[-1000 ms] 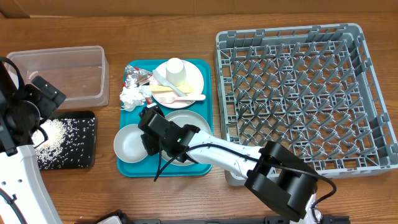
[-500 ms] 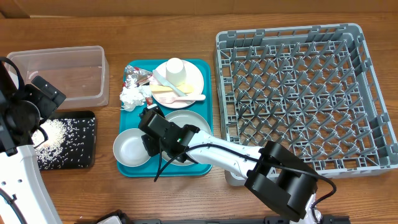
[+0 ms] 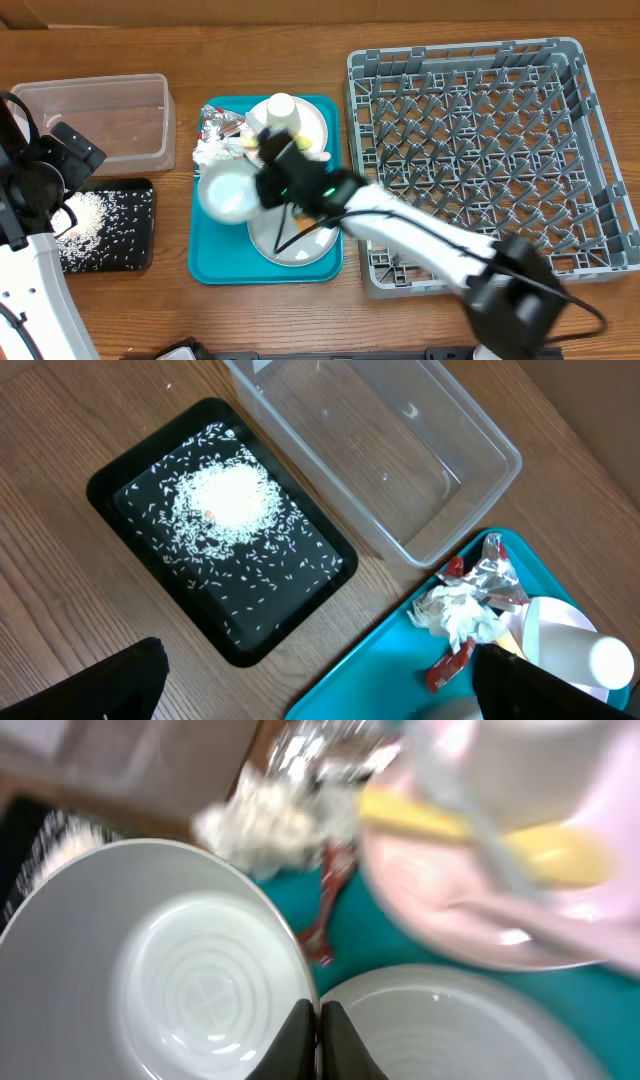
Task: Sort waste into correct bins and load items into the dishwasher rack
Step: 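Lift the bowl and carry it right over the gray dish rack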
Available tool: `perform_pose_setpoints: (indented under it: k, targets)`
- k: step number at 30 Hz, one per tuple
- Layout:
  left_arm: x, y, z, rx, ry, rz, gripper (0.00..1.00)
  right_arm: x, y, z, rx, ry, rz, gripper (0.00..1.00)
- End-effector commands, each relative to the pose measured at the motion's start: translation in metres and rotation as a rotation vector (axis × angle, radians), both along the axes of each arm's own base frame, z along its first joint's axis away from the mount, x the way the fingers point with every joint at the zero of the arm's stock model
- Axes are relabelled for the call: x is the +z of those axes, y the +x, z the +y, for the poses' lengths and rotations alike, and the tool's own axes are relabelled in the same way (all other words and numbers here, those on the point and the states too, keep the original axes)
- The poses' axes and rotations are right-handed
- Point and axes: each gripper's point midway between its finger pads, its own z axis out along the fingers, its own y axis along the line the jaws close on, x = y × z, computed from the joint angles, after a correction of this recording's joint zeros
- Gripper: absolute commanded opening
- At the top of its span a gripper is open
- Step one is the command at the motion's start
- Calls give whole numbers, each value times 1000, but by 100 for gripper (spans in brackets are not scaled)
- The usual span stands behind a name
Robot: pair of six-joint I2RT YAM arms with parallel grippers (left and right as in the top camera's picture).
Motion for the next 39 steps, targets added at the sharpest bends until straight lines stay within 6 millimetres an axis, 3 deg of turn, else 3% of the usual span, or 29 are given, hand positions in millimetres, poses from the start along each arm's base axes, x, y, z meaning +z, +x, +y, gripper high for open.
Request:
perform_pose_setpoints:
  k: [1, 7, 11, 12, 21, 25, 28, 35, 39]
  targets:
    - [5, -1, 5, 21, 17, -7, 100, 71, 31, -39, -87, 86, -110, 4]
    - [5, 0, 5, 21, 19, -9, 100, 128, 64, -150, -324, 25, -236, 4]
    - [5, 0, 5, 21, 18, -9, 100, 149, 75, -257, -627, -204, -343, 4]
    - [5, 0, 5, 21, 18, -9, 100, 151, 74, -285, -705, -279, -360, 4]
    - [6, 0, 5, 44, 6, -22, 100, 143, 67, -416, -1055, -594, -326, 4]
    - [6, 0, 5, 45, 5, -23, 100, 140, 67, -458, -1159, -638, -305, 4]
    - [6, 0, 5, 45, 5, -22, 100, 131, 66, -477, -1197, -664, -273, 4]
    - [5, 0, 4, 41, -2, -22, 100, 108, 67, -509, -1274, -793, -217, 4]
    - [5, 2, 0, 28, -19, -30, 100, 99, 74, -513, -1259, -847, -209, 4]
